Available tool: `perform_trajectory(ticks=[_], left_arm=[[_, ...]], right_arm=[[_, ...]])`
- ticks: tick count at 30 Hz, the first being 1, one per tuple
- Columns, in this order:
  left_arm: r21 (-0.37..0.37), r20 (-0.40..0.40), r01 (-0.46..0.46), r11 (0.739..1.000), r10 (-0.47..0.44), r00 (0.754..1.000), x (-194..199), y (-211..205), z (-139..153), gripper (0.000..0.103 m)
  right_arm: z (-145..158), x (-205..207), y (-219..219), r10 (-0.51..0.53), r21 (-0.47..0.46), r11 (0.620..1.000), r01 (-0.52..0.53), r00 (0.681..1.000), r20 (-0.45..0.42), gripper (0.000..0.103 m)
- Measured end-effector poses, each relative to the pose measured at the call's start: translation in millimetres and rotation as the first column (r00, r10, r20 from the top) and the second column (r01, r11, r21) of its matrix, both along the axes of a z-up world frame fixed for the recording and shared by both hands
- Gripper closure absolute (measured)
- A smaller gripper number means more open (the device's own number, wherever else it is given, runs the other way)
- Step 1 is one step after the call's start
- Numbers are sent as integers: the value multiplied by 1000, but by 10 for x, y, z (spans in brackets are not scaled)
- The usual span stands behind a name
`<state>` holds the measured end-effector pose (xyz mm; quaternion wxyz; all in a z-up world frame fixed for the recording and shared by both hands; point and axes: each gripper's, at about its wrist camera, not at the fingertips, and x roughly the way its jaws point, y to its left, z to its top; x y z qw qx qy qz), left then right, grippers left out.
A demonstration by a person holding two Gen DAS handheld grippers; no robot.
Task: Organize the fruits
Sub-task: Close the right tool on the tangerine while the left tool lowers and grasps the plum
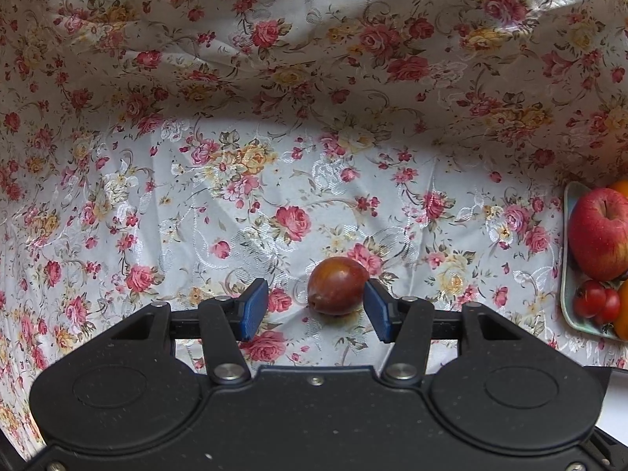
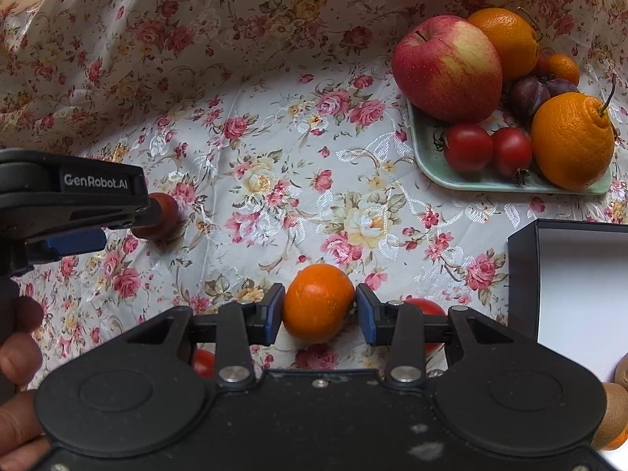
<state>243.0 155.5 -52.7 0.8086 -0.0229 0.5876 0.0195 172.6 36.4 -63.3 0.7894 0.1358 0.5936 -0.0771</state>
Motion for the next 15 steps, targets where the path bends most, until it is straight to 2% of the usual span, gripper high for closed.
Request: perform_trajectory(ticks=[8, 15], left_arm=[[-5, -12, 5, 1000, -5, 1000, 107, -99, -114, 42], [38, -30, -4, 999, 6, 1000, 159, -119, -256, 42]], right_arm=[[-9, 42, -38, 7, 17, 1000, -7, 1000, 5, 62], [-9, 77, -73, 1, 31, 1000, -1, 1000, 6, 62]])
